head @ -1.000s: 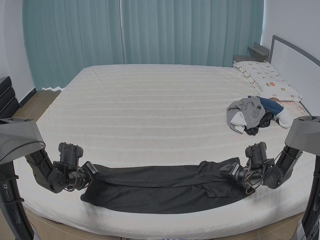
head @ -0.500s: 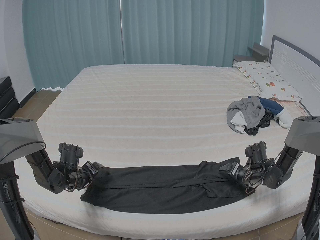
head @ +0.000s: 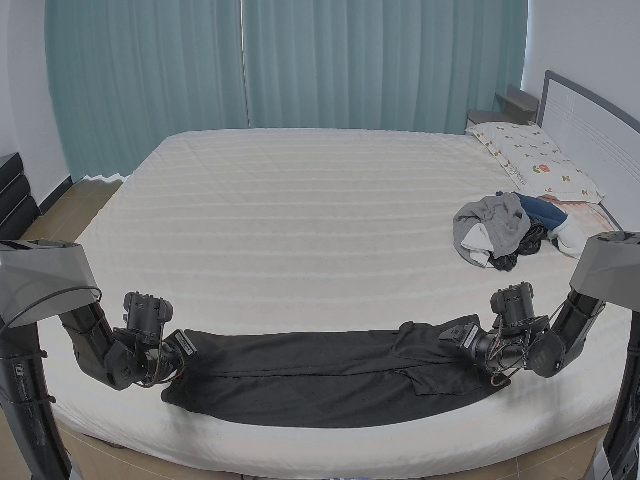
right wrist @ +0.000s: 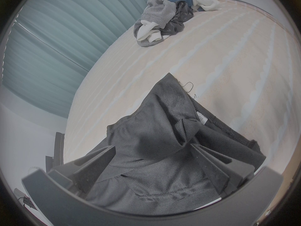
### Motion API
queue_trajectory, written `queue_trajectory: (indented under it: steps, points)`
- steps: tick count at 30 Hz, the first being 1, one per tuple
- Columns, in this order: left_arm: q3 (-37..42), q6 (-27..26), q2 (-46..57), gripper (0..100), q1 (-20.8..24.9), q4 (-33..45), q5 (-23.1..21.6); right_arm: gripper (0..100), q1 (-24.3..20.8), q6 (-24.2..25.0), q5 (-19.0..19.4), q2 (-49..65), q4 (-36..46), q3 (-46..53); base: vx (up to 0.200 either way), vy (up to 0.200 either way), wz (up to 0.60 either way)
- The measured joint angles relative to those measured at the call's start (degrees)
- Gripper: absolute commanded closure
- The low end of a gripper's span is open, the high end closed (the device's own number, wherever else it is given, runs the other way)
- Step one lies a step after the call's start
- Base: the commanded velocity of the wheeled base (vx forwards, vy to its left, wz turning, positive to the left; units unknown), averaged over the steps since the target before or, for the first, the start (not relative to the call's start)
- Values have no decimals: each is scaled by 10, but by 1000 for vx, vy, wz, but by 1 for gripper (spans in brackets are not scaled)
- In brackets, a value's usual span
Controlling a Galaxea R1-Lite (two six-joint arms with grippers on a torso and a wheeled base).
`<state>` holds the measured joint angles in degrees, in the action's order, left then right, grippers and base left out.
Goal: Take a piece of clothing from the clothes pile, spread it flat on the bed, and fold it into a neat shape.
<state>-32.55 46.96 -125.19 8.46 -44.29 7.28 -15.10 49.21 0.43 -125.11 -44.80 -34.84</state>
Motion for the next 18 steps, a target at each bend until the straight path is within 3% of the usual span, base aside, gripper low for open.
queue_trajectory:
  steps: [8, 18]
  points:
    - [3, -7, -7, 100, -3, -53, 34, 0, 0, 0, 0, 0, 0, -1, 0, 0, 0]
    - [6, 26, -8, 100, -3, -92, 34, 0, 0, 0, -2, -3, 8, -8, 0, 0, 0]
